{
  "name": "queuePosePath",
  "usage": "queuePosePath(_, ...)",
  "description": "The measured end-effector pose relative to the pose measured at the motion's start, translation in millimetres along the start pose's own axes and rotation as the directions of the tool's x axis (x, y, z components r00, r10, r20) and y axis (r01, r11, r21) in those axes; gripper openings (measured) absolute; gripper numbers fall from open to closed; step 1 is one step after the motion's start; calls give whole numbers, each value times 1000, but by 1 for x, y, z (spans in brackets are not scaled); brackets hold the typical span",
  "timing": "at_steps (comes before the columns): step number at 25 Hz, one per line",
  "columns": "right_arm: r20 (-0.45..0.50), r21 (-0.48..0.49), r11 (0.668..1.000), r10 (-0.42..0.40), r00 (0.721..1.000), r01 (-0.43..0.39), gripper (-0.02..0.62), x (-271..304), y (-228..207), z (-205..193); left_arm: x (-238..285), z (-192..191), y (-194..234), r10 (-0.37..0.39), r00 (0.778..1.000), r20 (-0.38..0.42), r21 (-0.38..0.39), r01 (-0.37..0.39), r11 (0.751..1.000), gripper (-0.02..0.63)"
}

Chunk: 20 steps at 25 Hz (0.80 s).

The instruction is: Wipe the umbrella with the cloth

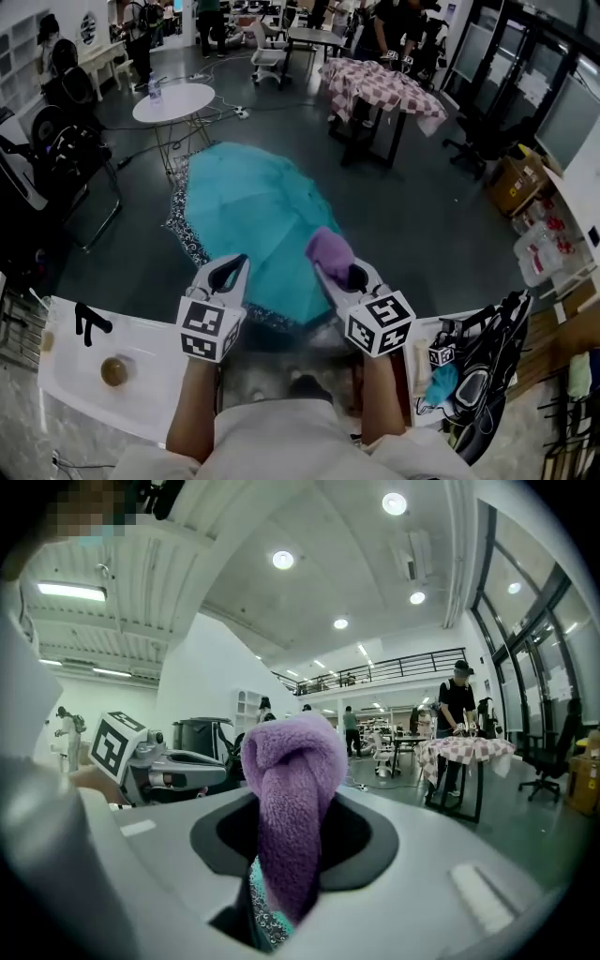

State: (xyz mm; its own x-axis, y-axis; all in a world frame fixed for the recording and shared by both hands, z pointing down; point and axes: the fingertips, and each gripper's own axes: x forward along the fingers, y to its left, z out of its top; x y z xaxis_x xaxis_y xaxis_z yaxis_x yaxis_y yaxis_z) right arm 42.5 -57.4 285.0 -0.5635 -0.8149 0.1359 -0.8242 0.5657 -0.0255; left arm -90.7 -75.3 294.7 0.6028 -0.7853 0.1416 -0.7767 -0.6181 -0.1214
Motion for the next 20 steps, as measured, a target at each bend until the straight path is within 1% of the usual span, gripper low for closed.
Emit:
queuePosePath(3, 9, 14, 1000, 5, 1000, -5, 135, -6, 6, 5, -6, 8, -3, -6, 1000, 14, 17, 5, 1000, 3)
queuePosePath(9, 16, 19, 1000, -16, 1000, 15, 135, -17, 14, 11, -15, 7, -7, -14, 1000, 7, 29, 14, 999, 3)
queuePosePath(12, 14, 13, 1000, -24, 1000, 24, 135, -24, 17, 13, -18, 12, -14, -20, 1000, 13, 43, 19, 999, 3)
queuePosePath(16, 18, 9, 1000, -15, 1000, 15, 135, -35, 22, 15, -23, 19, -25, -19, 1000, 23, 52, 17, 999, 3)
queuePosePath(20, 14, 1, 1000, -16, 1000, 16, 135, -55, 23, 15, -27, 23, -39, -11, 1000, 22, 54, 10, 999, 3)
